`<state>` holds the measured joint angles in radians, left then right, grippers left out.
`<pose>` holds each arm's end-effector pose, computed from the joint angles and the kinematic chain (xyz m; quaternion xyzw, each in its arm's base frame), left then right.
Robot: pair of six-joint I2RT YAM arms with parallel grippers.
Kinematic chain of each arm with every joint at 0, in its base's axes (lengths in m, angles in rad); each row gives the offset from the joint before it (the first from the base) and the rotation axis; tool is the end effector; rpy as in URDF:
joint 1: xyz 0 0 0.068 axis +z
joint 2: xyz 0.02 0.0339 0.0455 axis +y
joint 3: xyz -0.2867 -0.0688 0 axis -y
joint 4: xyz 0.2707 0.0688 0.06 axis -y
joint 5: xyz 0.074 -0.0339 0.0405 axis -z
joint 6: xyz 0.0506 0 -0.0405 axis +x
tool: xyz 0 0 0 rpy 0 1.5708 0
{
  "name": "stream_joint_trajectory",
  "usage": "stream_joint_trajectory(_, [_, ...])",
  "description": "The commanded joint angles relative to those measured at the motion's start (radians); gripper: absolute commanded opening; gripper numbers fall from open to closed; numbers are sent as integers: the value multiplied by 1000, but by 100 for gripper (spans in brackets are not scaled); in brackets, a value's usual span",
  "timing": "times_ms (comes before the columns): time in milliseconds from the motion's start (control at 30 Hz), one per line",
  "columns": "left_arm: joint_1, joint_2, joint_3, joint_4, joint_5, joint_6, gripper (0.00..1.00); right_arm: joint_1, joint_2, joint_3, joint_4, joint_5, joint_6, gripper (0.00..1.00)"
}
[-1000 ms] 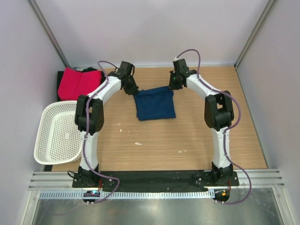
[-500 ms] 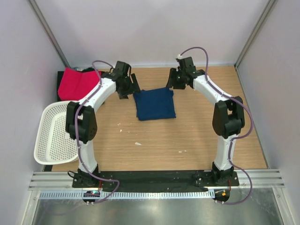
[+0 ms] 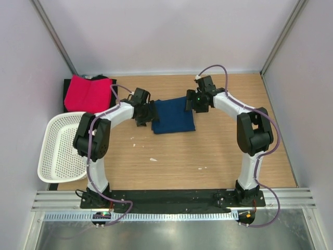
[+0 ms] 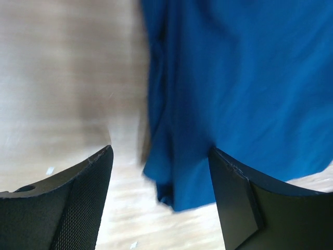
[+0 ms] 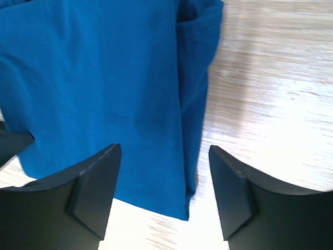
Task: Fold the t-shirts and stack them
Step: Fold the tshirt, then neatly place the folded tshirt to the corner
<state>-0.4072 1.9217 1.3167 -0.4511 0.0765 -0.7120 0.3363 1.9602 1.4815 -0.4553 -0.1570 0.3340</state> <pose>0.3994 -0.1765 0.1698 -0.1371 0.9566 -0.1664 0.1959 0.4415 0.1627 0.2076 -0.0256 0.9468 0.1730 0.2702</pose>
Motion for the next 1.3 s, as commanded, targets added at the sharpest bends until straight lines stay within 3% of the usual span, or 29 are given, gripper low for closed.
stream_joint_trajectory(0, [2, 17, 10, 201, 25, 14, 75, -8, -89, -19, 21, 42, -3, 75])
stream_joint_trajectory(167, [4, 86, 39, 226, 19, 9, 72, -39, -130, -66, 4, 59, 20, 99])
stream_joint_trajectory(333, [4, 151, 65, 250, 20, 9, 62, -86, -188, -90, -23, 76, 43, 100])
stream_joint_trajectory(367, [2, 158, 65, 258, 20, 11, 50, -95, -199, -92, -40, 77, 43, 100])
stream_joint_trajectory(433, [7, 180, 78, 265, 26, 22, 35, -115, -231, -105, -49, 89, 43, 100])
stream_joint_trajectory(467, [7, 186, 85, 264, 32, 31, 18, -123, -242, -112, -57, 96, 43, 100])
stream_joint_trajectory(533, [18, 191, 114, 238, 23, 71, 3, -137, -262, -131, -63, 114, 53, 100])
stream_joint_trajectory(567, [30, 188, 127, 223, 13, 88, 0, -140, -279, -136, -74, 119, 56, 100])
stream_joint_trajectory(1000, [185, 105, 470, -204, -17, 494, 0, -157, -419, -334, -25, 211, 112, 100])
stream_joint_trajectory(1267, [289, 65, 584, -336, -67, 611, 0, -158, -408, -375, 7, 209, 122, 100])
